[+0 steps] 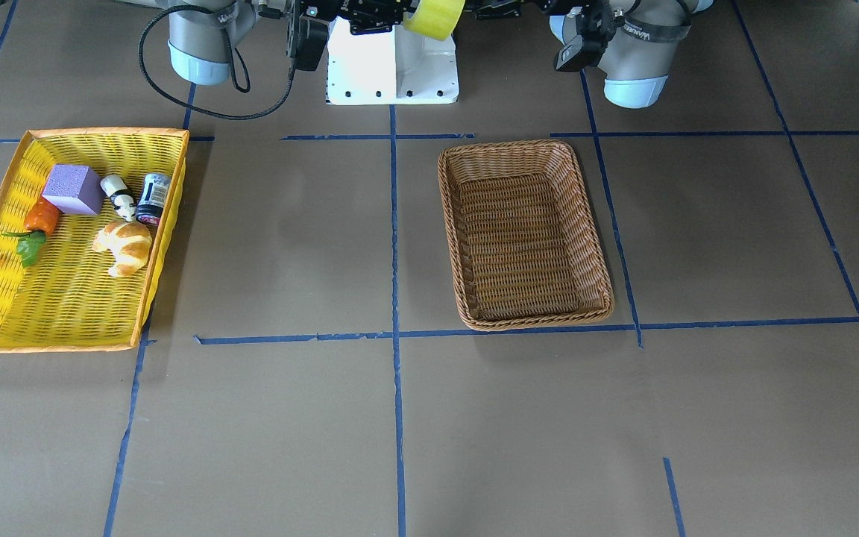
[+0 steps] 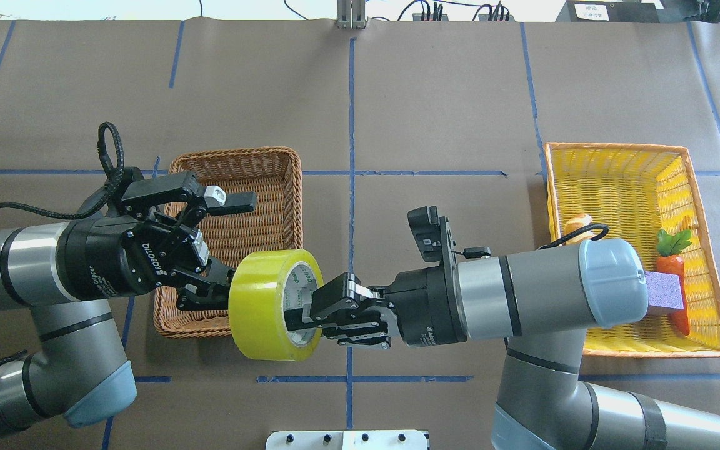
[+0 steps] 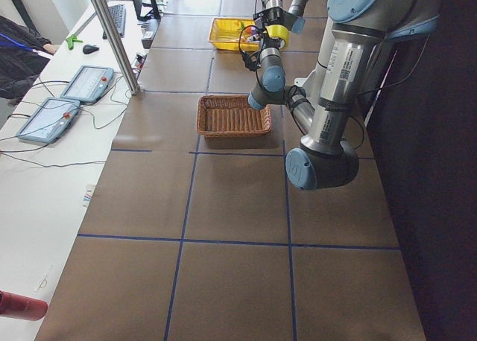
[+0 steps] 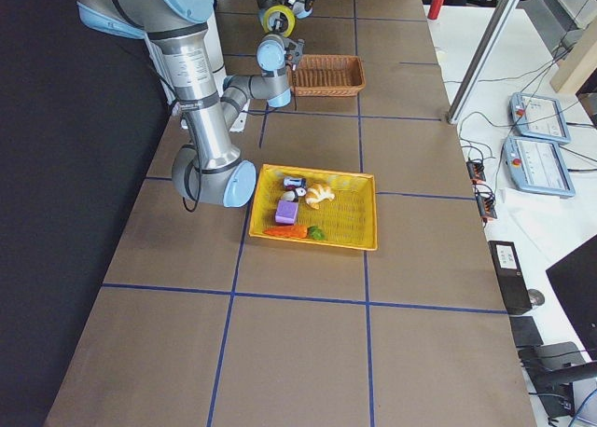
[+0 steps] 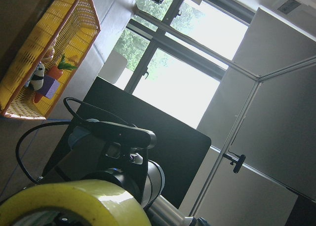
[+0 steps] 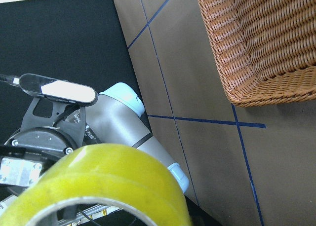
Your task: Move tape to another basket
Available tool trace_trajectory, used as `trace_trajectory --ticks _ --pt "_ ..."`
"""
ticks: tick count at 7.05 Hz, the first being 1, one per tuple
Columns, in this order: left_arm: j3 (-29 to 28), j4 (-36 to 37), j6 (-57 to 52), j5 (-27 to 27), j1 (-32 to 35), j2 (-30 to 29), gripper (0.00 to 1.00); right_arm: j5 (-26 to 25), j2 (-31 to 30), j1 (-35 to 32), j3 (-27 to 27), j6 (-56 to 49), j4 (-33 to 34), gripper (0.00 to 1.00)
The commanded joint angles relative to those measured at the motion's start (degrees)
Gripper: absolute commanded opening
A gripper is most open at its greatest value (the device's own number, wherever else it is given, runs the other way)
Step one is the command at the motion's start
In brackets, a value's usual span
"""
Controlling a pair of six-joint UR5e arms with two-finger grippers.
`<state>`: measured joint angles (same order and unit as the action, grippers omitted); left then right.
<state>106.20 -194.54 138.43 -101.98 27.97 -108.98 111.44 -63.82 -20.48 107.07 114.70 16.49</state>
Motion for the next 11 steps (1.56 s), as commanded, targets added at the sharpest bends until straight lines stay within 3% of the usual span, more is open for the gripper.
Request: trace_trajectory --ticks 1,2,3,4,5,11 --pt "-0.03 0.04 0.00 0.03 -0.46 0.00 0.99 -1.49 0.10 0.97 -0.19 -0.09 0.03 0.02" --pt "0.05 0.04 0.09 0.03 -0.46 0.09 0.90 -1.49 0.10 0.88 -0.10 -0.09 -0.06 0.03" --pt "0.05 0.04 0.00 0.03 -0.46 0.35 0.36 -1.49 0.10 0.88 -0.02 -0.09 -0.14 0.33" --pt "-0.03 -0.05 -0.26 -0.06 -0.46 0.78 0.07 -1.66 0.02 0.88 -0.10 0.00 -0.14 0.98" --pt "0.05 -0.05 0.00 -0.06 -0.46 0.70 0.00 -1.58 0.01 0.79 -0.02 -0.09 -0.14 1.00" --pt "1.37 -0.05 1.49 -0.67 -0.37 1.14 0.00 -2.11 -0.25 0.70 0.16 -0.09 -0.14 1.00"
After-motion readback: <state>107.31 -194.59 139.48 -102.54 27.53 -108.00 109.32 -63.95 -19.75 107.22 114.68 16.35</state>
